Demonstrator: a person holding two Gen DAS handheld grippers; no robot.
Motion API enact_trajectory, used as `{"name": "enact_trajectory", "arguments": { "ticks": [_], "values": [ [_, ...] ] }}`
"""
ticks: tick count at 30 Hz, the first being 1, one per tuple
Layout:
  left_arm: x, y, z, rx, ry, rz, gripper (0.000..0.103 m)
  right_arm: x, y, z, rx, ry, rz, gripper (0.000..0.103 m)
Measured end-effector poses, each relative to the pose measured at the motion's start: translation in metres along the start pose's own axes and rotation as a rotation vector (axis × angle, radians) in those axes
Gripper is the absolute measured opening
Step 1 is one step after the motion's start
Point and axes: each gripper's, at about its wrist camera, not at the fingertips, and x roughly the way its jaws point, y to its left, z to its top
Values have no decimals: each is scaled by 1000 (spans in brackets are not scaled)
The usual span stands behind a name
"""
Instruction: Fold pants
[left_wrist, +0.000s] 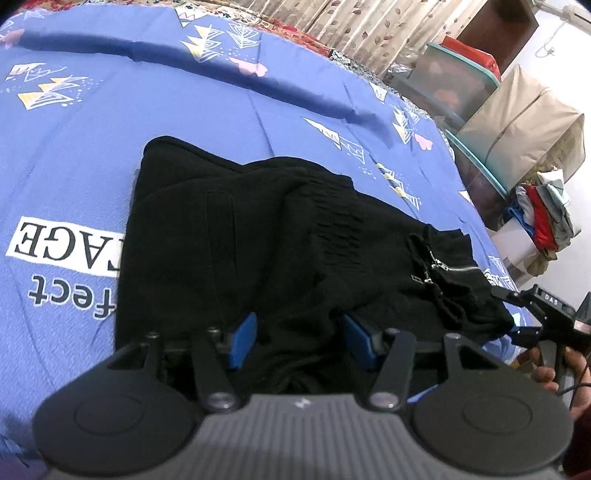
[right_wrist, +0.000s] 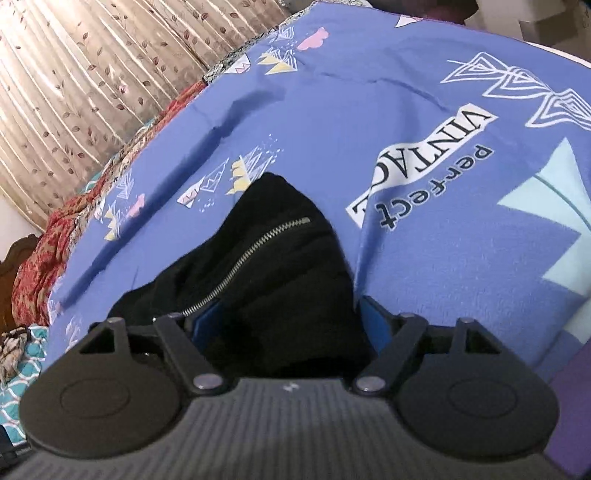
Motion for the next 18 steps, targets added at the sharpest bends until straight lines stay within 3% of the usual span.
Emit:
{"name": "enact_trajectory", "arguments": {
  "ticks": [9, 12, 18],
  "values": [
    [-1, 1, -1, 0, -5, -2, 53, -6, -1, -4, 24, 0, 3, 78],
    [-2, 1, -2, -1, -6, -5, 53, -14, 2, -1, -9, -5, -16, 72],
    [-2, 0, -3, 1, -9, -6, 53, -36, -4, 16, 6, -140, 1, 72]
  ]
}}
